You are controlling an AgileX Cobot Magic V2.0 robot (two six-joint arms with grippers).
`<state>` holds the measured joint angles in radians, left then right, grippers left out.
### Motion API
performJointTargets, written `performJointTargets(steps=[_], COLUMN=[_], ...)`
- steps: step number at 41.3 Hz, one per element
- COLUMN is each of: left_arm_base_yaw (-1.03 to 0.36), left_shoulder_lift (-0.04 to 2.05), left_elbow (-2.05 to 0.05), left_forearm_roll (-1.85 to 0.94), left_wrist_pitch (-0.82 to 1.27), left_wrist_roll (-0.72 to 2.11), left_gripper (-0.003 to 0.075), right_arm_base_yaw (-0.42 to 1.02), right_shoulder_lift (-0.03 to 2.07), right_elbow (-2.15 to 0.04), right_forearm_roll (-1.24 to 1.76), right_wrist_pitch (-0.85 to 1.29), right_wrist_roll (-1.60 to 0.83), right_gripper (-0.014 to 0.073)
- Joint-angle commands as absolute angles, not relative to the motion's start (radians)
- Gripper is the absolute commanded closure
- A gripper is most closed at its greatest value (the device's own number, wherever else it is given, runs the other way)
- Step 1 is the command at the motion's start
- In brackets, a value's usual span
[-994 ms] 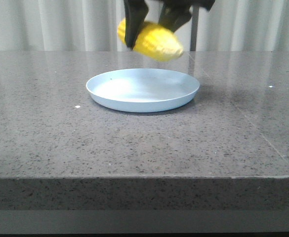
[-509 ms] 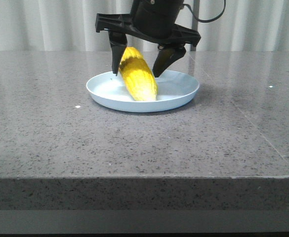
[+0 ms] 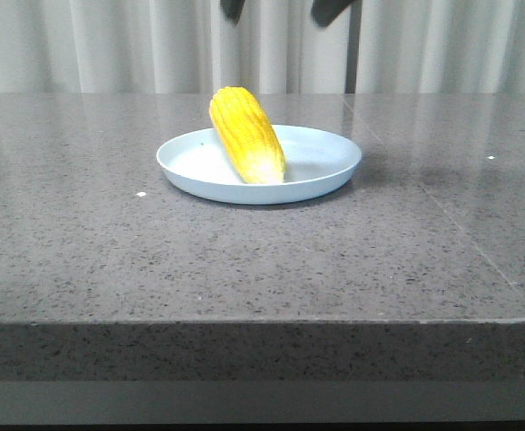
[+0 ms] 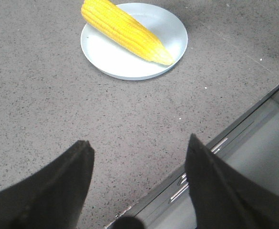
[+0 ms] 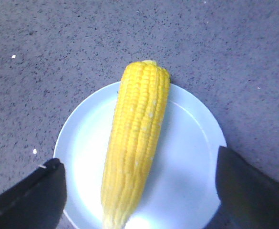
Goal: Place corn on plate with both arms
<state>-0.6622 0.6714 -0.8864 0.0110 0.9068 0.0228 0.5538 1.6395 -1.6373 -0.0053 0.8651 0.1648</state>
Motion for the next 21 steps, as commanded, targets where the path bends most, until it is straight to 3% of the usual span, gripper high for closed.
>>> performJointTargets(steps=[1,21], left_arm_base_yaw=[-0.668,-0.668], left_shoulder_lift=[0.673,0.673], left_elbow=[-0.914,-0.914], left_forearm_roll=[0.007,0.007], left_wrist_pitch=[0.840,0.840], left_wrist_roll=[0.014,0.014], left_gripper=[0.0301,0.0301], right_arm_base_yaw=[0.552,0.552], right_shoulder_lift=[1.473,0.876], right_elbow=[-1.585,-1.179], right_forearm_roll=[-0.023,-0.023], right_wrist_pitch=[0.834,0.921], right_wrist_roll=[0.070,-0.038], right_gripper=[-0.0062,-0.0062])
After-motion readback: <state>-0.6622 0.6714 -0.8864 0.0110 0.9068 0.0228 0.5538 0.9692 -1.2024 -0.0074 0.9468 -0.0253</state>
